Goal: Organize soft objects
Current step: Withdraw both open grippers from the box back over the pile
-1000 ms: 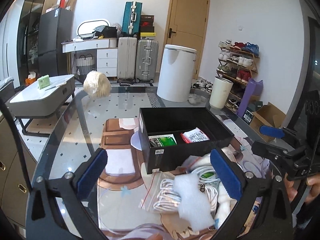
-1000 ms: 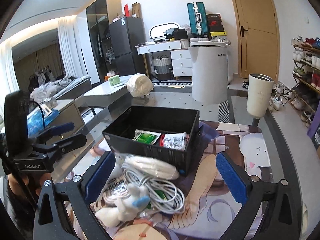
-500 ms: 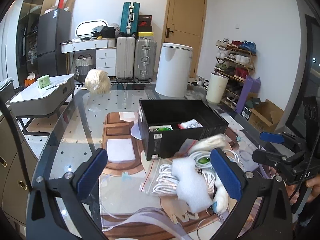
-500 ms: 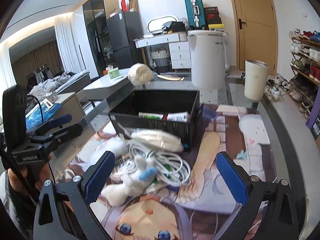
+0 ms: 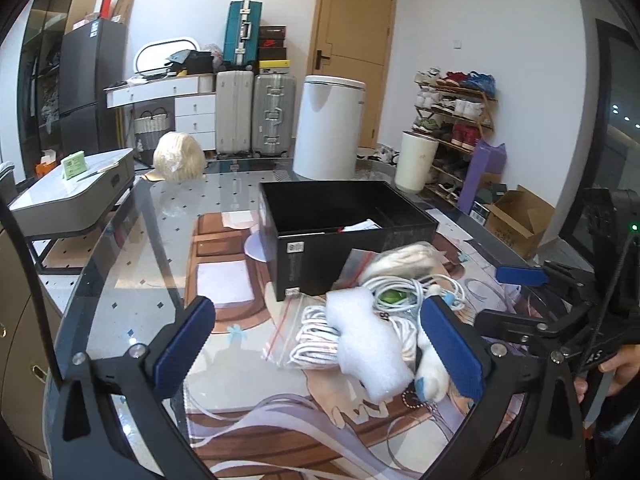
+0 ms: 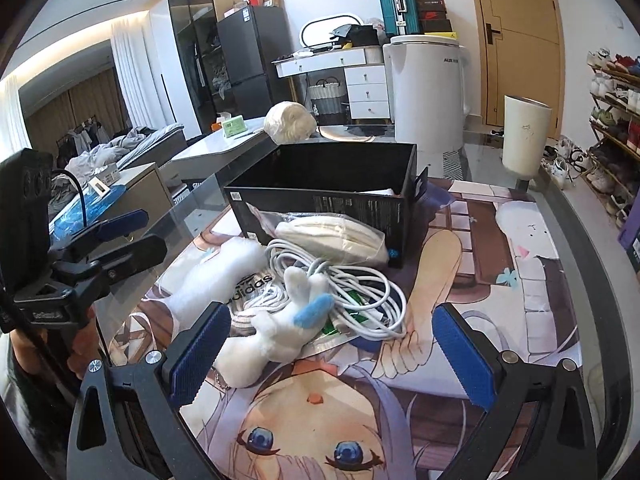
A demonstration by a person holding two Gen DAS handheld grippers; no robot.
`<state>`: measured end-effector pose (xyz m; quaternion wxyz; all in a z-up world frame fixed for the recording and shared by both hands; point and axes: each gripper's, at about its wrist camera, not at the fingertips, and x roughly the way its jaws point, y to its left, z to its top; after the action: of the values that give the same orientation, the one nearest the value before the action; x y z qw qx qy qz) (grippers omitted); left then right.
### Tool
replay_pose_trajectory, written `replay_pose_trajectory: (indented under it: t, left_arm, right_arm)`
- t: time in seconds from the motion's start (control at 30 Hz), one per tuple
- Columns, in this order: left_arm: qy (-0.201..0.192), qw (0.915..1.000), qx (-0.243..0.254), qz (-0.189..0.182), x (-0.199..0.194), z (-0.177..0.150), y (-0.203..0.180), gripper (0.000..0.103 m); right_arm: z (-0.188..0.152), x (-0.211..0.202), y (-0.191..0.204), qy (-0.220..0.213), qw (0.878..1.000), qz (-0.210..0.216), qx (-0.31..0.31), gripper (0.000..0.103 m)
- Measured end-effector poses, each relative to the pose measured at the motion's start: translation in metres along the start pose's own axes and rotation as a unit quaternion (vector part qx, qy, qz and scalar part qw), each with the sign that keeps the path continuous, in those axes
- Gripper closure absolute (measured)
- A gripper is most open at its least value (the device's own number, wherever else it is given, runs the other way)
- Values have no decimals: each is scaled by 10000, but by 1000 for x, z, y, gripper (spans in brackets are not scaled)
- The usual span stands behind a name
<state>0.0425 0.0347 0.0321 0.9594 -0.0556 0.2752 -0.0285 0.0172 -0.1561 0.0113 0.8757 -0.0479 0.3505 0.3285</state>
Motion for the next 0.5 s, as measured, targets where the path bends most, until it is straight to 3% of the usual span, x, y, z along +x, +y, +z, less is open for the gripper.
replay_pose_trajectory:
  t: [0.5]
  left_arm:
    - [292,9993,251,3,12,-12,-14,0]
  right_arm:
    - [-9,19,8,271,9992,269,-86,1]
